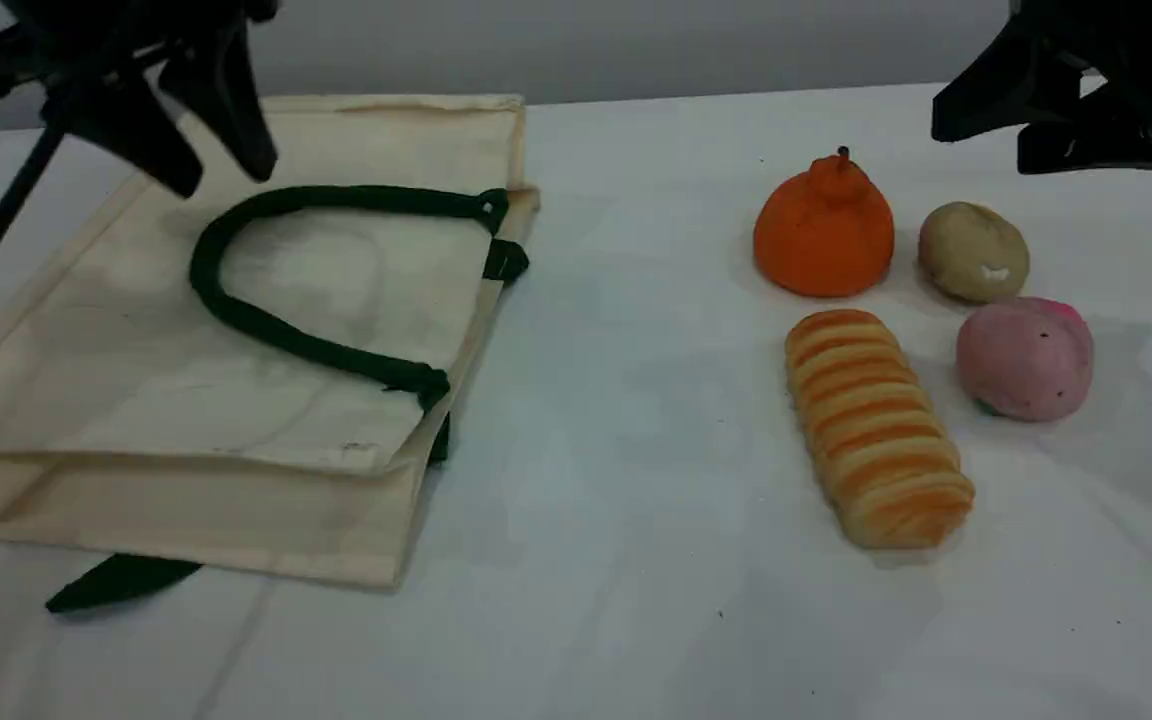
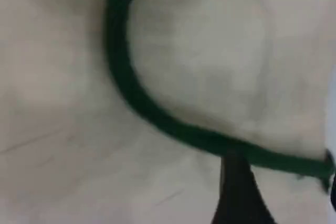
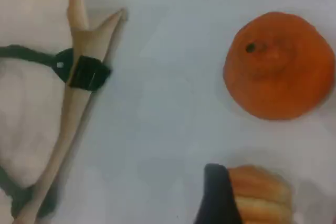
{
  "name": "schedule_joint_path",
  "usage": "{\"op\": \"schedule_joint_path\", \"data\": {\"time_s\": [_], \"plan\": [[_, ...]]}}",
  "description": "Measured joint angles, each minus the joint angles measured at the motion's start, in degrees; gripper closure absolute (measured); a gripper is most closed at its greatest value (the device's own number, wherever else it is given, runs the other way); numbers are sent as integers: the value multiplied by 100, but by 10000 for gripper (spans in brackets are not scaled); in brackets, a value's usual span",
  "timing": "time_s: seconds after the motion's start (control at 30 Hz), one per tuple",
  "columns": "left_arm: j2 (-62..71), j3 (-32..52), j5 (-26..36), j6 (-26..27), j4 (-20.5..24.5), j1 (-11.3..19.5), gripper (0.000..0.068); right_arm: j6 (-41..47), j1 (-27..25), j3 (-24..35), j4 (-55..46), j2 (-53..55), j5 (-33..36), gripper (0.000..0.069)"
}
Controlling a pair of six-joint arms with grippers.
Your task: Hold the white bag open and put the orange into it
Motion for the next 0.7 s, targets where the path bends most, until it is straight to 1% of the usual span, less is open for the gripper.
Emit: {"op": "schedule_joint_path", "data": {"time_s": [0.13,0.3,0.43,0.5,0.63,0.7], "plan": [[35,192,-48,-376,330,0,318,-5,0,0,0,0,0,214],[35,566,-478,-1060,689,11,318,-5,0,0,0,0,27,214],[95,704,-798,-1361,668,11,318,-5,0,0,0,0,102,214],[193,704,-831,-1428,662,11,318,-5,0,0,0,0,108,214],[460,704,-835,-1752,649,11,318,-5,0,0,0,0,108,214],[573,704,-875,-1802,643,11,318,-5,0,0,0,0,108,214]]}}
